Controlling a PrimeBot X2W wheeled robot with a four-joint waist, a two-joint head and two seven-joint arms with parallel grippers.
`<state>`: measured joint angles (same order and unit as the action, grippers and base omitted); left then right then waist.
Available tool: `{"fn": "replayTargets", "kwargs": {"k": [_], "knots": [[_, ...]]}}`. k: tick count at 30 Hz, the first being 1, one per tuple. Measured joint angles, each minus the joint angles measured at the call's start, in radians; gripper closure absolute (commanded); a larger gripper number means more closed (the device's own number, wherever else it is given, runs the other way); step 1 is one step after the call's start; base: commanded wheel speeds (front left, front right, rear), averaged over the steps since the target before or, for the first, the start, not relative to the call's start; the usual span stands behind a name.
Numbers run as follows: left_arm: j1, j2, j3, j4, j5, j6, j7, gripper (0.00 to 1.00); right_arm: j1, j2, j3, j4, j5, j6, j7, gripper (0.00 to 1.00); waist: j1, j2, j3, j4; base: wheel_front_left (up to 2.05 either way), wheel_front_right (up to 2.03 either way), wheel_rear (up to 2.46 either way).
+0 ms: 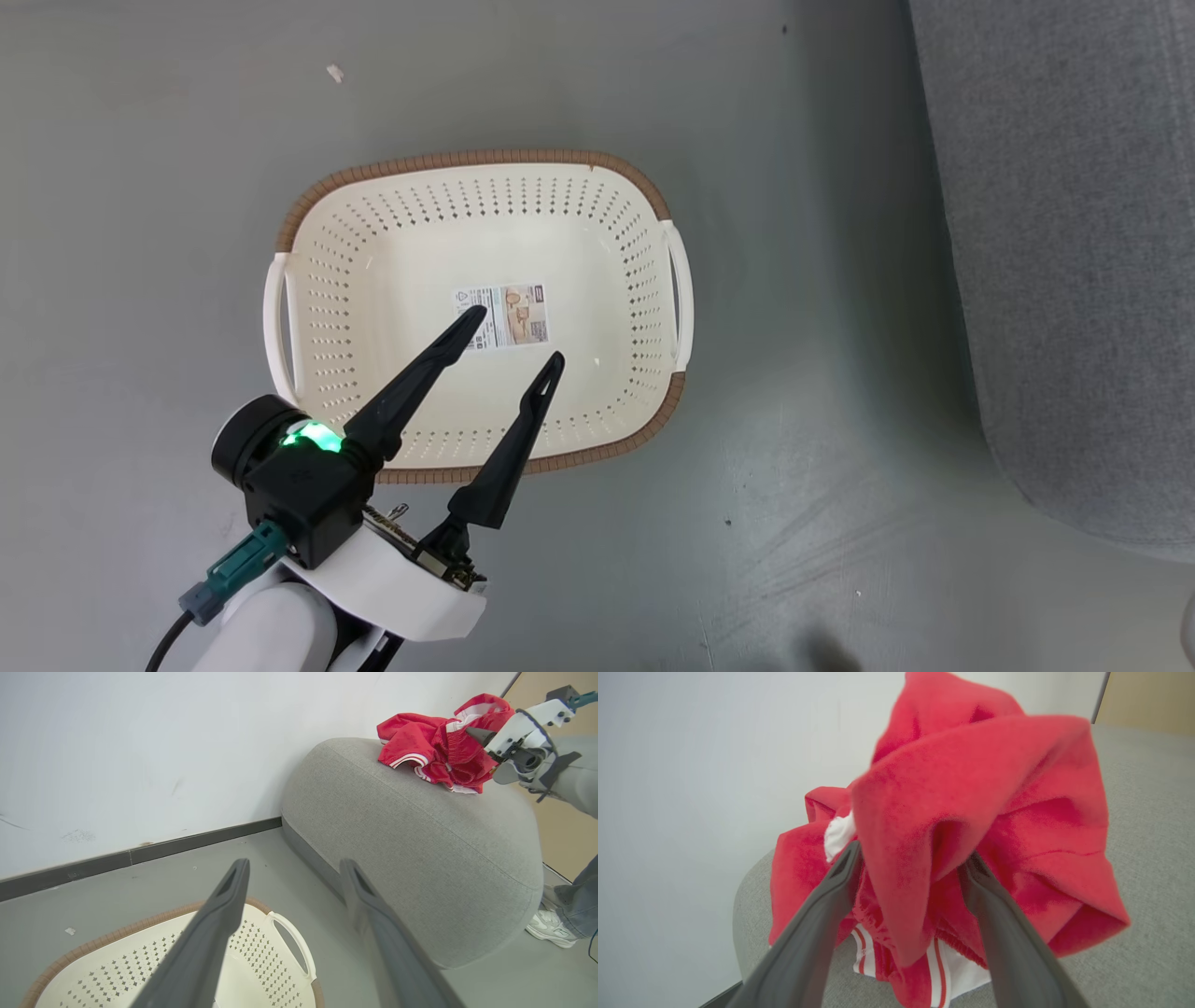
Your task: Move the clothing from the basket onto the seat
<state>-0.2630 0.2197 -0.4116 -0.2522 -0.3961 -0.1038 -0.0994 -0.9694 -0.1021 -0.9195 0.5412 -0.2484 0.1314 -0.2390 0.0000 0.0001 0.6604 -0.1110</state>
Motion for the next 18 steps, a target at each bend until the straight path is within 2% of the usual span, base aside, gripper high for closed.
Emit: {"fn": "replayTargets", "kwargs": {"k": [18], "knots": [[0.013,-0.035,-0.008,0.115,-0.035,-0.005,-0.062,0.0,0.228,0.027,0.192,-0.05,0.055,0.0,-0.009,0.0,0.0,0.0,-0.174,-0.013,0.0,0.0,0.0]]}}
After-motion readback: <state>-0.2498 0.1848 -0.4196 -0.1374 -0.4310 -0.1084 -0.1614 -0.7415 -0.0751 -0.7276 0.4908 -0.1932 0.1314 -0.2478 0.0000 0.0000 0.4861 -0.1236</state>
